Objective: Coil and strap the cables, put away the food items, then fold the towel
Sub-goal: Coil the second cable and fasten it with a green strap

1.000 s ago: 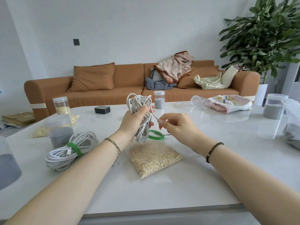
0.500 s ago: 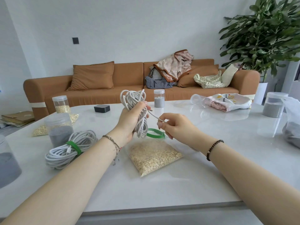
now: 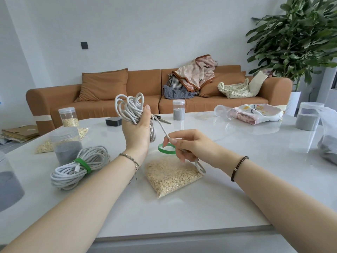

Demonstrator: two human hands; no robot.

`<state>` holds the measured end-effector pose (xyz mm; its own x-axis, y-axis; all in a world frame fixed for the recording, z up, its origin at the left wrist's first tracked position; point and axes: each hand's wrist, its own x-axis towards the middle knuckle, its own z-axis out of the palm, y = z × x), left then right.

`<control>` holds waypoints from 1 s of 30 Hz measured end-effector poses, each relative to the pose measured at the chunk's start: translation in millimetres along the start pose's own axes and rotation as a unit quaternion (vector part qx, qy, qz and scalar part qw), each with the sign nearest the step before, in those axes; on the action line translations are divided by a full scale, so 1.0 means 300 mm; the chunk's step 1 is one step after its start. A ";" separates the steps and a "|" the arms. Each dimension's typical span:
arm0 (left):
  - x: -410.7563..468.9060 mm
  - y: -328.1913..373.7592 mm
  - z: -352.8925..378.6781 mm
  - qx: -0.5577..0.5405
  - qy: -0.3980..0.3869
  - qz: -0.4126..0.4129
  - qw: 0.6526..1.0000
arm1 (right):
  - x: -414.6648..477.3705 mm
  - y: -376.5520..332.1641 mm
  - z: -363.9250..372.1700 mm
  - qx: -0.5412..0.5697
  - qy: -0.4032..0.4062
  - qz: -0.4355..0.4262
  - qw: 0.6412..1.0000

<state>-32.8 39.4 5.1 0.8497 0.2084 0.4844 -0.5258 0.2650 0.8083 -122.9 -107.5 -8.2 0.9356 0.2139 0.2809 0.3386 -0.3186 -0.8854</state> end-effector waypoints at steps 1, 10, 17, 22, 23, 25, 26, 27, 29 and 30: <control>-0.004 0.003 0.000 -0.006 0.009 0.011 1.000 | -0.003 -0.002 0.000 0.005 -0.013 0.001 1.000; -0.010 0.037 0.023 -0.148 -0.034 -0.175 0.973 | 0.000 0.016 0.022 -0.043 -0.053 0.024 0.997; -0.012 0.062 0.028 -0.221 -0.121 -0.257 0.933 | 0.008 0.029 0.046 -0.066 -0.010 0.013 0.998; 0.006 0.072 0.019 -0.243 -0.155 -0.246 0.925 | 0.009 0.033 0.036 -0.069 -0.007 0.020 0.997; 0.008 0.074 0.017 -0.214 -0.137 -0.217 0.943 | 0.006 0.030 0.035 -0.065 -0.015 0.020 0.998; 0.009 0.068 0.008 -0.121 -0.096 -0.124 0.980 | 0.002 0.025 0.034 -0.047 -0.026 0.019 0.998; 0.011 0.059 0.003 -0.075 -0.080 -0.074 0.991 | 0.000 0.021 0.034 -0.036 -0.028 0.017 0.999; 0.013 0.049 -0.003 -0.038 -0.067 -0.031 0.997 | -0.003 0.016 0.033 -0.028 -0.028 0.012 0.999; 0.017 0.032 -0.017 0.000 -0.048 0.021 0.999 | -0.006 0.006 0.037 -0.022 -0.037 0.001 0.999; 0.022 0.025 -0.023 0.004 -0.035 0.031 0.999 | -0.006 0.003 0.041 -0.024 -0.045 -0.002 0.999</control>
<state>-31.5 49.4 12.1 0.8164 0.1576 0.5556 -0.5773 0.2453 0.7788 -125.6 -96.9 -14.0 0.9220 0.2973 0.2482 0.3492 -0.3611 -0.8647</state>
